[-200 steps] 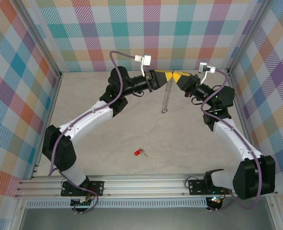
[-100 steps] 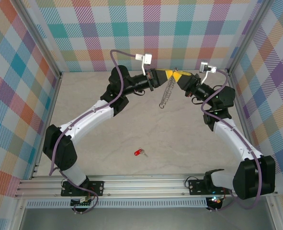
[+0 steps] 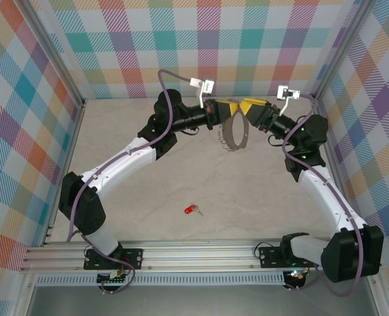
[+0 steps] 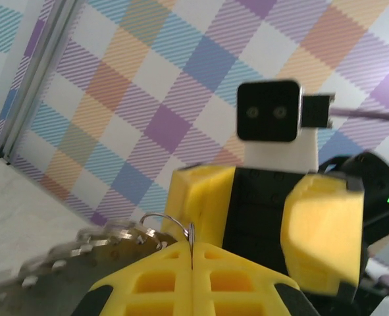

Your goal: Put the keys on the keyring

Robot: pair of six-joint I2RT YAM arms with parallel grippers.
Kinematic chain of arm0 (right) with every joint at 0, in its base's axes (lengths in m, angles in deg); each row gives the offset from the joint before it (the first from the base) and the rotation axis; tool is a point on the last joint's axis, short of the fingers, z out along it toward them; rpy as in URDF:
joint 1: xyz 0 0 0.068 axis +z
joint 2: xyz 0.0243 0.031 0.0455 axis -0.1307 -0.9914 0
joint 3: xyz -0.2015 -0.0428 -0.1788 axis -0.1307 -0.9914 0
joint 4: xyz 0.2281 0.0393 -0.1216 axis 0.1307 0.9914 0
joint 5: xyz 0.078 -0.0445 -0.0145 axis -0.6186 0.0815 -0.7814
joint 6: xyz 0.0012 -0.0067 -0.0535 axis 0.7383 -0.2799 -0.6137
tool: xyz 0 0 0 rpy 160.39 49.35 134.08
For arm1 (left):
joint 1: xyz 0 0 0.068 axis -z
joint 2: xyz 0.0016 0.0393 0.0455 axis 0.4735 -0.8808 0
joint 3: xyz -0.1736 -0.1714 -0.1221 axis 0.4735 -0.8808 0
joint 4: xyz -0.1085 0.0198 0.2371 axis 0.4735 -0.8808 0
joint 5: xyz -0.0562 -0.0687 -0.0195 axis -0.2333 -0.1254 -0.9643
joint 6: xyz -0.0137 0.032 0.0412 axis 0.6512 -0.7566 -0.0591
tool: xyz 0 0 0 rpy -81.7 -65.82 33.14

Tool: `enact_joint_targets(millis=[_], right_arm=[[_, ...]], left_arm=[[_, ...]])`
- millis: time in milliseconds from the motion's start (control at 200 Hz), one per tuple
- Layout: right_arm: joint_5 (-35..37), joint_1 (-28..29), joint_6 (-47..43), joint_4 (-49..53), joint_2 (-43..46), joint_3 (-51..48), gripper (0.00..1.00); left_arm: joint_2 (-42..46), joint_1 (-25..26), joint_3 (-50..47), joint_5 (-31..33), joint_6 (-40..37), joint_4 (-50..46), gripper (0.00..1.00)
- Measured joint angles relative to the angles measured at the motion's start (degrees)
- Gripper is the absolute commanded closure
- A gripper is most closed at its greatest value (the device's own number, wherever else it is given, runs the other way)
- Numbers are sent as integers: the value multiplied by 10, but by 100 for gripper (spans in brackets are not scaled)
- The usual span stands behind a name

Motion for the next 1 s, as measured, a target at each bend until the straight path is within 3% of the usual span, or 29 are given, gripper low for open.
enact_joint_targets(millis=[475, 1000], right_arm=[[-58, -26, -68, 168, 50, 49, 63], [-140, -26, -62, 166, 23, 52, 67]], left_arm=[[8, -11, 91, -61, -162, -188, 100], [8, -19, 102, -109, -191, -229, 100]])
